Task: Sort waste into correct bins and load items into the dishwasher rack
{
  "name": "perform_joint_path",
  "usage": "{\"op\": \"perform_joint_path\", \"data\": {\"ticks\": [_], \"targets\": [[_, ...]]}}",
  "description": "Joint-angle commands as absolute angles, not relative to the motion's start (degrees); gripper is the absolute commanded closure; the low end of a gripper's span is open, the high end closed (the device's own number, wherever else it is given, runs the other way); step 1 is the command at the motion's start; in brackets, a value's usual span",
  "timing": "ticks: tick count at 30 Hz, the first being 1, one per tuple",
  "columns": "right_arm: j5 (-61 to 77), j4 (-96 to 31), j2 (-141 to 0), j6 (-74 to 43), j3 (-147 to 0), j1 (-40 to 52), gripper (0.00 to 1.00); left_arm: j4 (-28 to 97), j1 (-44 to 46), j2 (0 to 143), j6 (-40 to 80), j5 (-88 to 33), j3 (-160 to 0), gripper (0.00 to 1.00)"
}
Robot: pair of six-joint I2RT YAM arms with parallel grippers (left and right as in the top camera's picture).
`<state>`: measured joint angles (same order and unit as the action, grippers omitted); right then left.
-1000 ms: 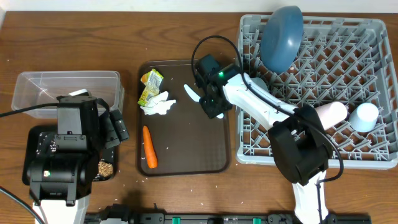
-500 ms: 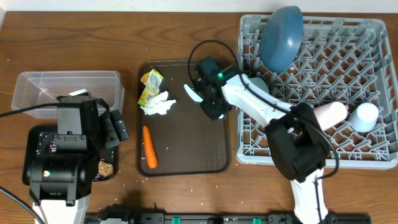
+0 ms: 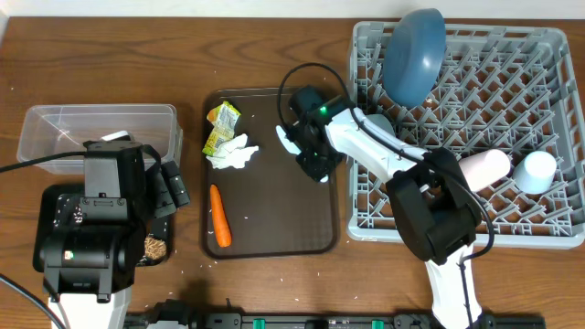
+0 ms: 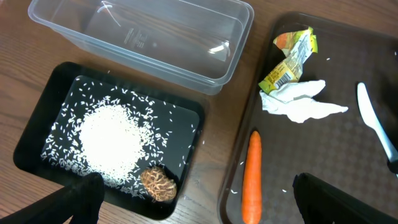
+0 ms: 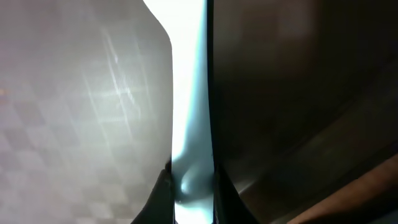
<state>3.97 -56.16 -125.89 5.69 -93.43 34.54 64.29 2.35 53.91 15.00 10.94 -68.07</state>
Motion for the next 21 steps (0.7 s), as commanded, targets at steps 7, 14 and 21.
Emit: {"op": "perform_joint_path", "data": {"ticks": [7,14,21], "targets": [[4.9,-60.4,-128.6,5.6,-99.2,35.6,0.99,64.4,2.3,53.9,15.3,11.9,-68.9,0.02],[5.0,-62.7,-128.6,4.7,-104.4,36.0,0.99,64.4,2.3,53.9,15.3,11.9,-68.9,0.02],[4.7,-65.8,-128.5,3.0,-110.5,36.0,0.97,64.4,2.3,53.9,15.3,11.9,-68.9,0.02]]}}
